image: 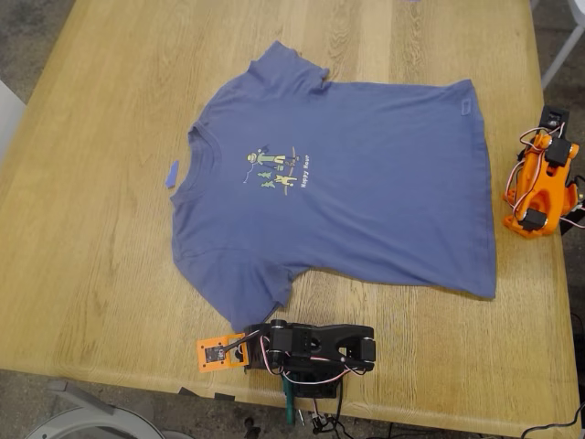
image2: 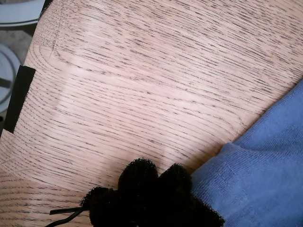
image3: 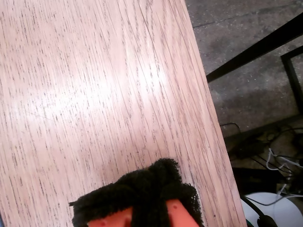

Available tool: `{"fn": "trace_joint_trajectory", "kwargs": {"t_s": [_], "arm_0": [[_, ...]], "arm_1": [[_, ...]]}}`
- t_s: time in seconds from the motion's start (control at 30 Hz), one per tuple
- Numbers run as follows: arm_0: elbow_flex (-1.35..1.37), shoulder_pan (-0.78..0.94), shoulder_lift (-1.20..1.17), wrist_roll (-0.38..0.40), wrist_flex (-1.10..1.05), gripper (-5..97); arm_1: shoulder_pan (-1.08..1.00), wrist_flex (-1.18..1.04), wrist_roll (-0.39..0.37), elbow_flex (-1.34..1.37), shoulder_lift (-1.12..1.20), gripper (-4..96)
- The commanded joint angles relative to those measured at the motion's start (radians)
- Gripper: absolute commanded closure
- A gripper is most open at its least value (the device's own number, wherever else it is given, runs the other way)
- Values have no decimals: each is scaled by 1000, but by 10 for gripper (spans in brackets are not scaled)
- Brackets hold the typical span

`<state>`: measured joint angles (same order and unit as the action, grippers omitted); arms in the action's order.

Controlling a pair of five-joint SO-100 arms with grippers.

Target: Fold a T-shirt

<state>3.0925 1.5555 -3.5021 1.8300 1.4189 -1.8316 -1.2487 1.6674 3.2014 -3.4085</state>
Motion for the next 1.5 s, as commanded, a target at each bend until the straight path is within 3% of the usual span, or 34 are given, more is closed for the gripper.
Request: {"fn": "trace_joint_trajectory", "kwargs": {"t_s": [0.0,0.43,0.67,0.8,1.2,1.4,1.47], "arm_0": [[-26,-25,-107,-186,-75,918],[-26,-23,-107,-181,-129,916],[-26,-9,-107,-172,-230,888],[-26,-34,-107,-137,-301,748],[-26,-138,-107,-110,-423,305],[-123,-265,-106,-11,-390,260],[-164,-304,-106,-26,-313,254]], "arm_1": [[-72,146,-97,67,3,911],[-48,186,-92,67,3,904],[0,341,-86,58,3,774],[75,383,-126,14,3,671],[179,376,-196,-129,3,508],[325,273,-181,-256,3,500],[382,221,-172,-310,3,500]]}}
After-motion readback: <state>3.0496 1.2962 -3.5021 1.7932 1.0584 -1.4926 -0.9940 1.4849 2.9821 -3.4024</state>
